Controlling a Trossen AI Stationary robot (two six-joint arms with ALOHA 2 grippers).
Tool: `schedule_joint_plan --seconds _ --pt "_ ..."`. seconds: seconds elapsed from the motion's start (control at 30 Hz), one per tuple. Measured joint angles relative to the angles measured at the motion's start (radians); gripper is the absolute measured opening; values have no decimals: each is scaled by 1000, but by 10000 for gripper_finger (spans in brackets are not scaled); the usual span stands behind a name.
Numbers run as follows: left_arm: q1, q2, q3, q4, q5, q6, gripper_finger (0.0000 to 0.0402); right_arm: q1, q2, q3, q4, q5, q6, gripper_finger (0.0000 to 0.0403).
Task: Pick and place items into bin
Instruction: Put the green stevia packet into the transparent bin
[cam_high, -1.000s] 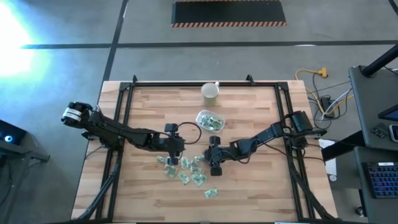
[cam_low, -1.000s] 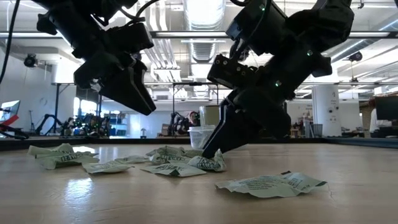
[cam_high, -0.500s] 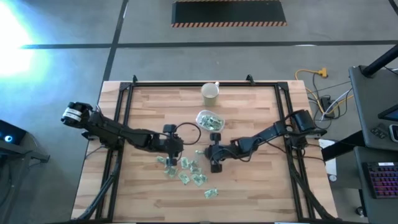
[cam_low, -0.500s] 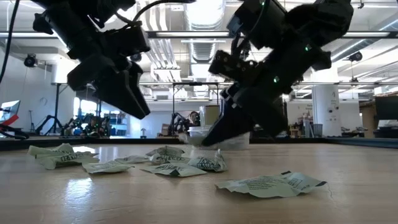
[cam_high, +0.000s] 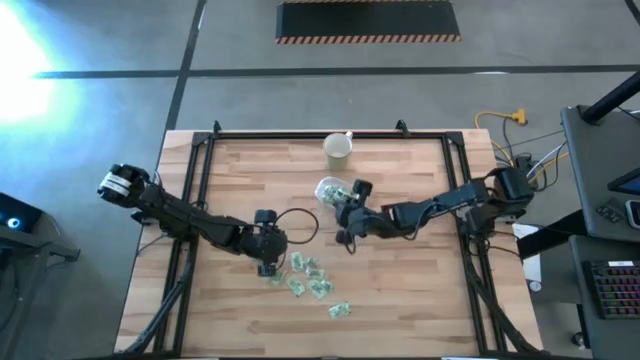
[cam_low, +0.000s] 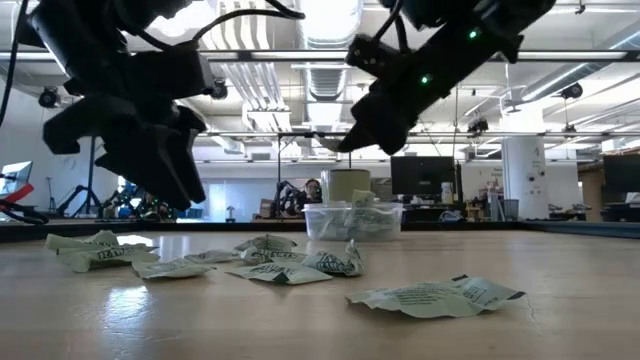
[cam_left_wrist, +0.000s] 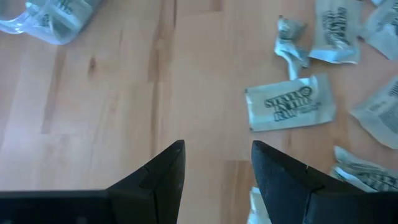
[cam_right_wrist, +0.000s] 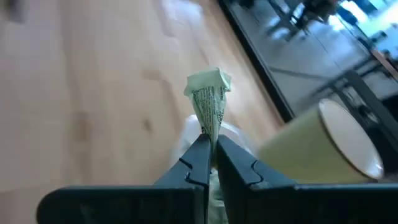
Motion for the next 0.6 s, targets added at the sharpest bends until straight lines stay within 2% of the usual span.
schedule_joint_plan --seconds 0.17,0.37,0.53,0.6 --pt "-11 -3 0 0 0 0 169 -95 14 0 -20 1 5 13" --pt "-12 -8 0 2 0 0 169 -170 18 0 -119 -10 124 13" --pt "-12 -13 0 0 0 3 169 -186 18 0 -133 -169 101 14" --pt "-12 -13 0 0 0 4 169 -187 18 0 -136 -194 102 21"
